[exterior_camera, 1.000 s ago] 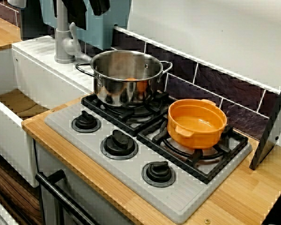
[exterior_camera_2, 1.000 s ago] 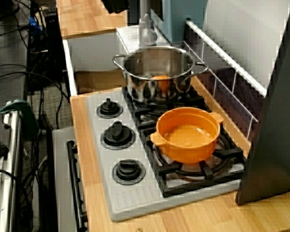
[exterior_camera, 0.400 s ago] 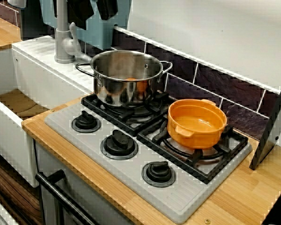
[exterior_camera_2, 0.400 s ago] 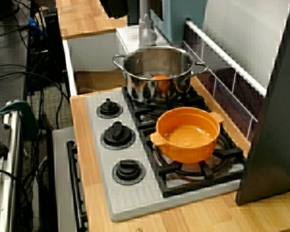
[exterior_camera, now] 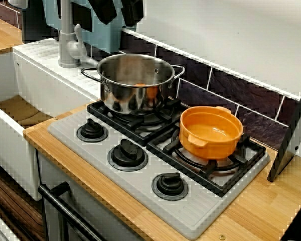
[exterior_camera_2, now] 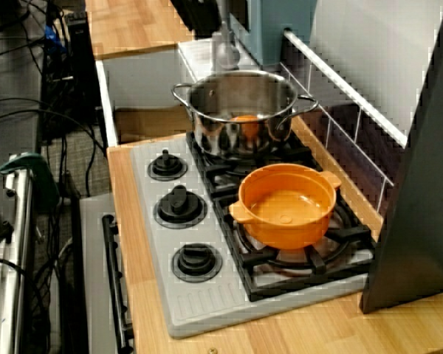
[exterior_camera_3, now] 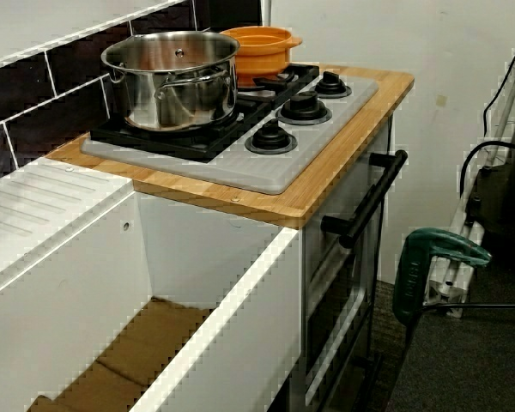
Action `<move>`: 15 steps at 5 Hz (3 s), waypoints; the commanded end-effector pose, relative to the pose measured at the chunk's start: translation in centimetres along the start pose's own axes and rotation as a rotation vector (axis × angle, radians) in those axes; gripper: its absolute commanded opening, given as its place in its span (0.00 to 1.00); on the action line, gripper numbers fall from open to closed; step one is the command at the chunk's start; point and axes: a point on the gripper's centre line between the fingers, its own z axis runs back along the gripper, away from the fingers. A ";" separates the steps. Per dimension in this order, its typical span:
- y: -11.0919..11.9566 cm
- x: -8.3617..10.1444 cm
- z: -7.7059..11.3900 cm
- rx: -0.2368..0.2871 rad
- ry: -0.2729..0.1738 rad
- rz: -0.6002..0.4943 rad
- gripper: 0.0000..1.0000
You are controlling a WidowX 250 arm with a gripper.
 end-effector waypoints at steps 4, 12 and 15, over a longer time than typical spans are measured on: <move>1.6 2.3 -4.1 0.089 -0.026 0.035 1.00; 2.4 1.0 -8.3 0.165 0.047 0.055 1.00; 2.9 0.4 -11.4 0.190 0.110 0.073 1.00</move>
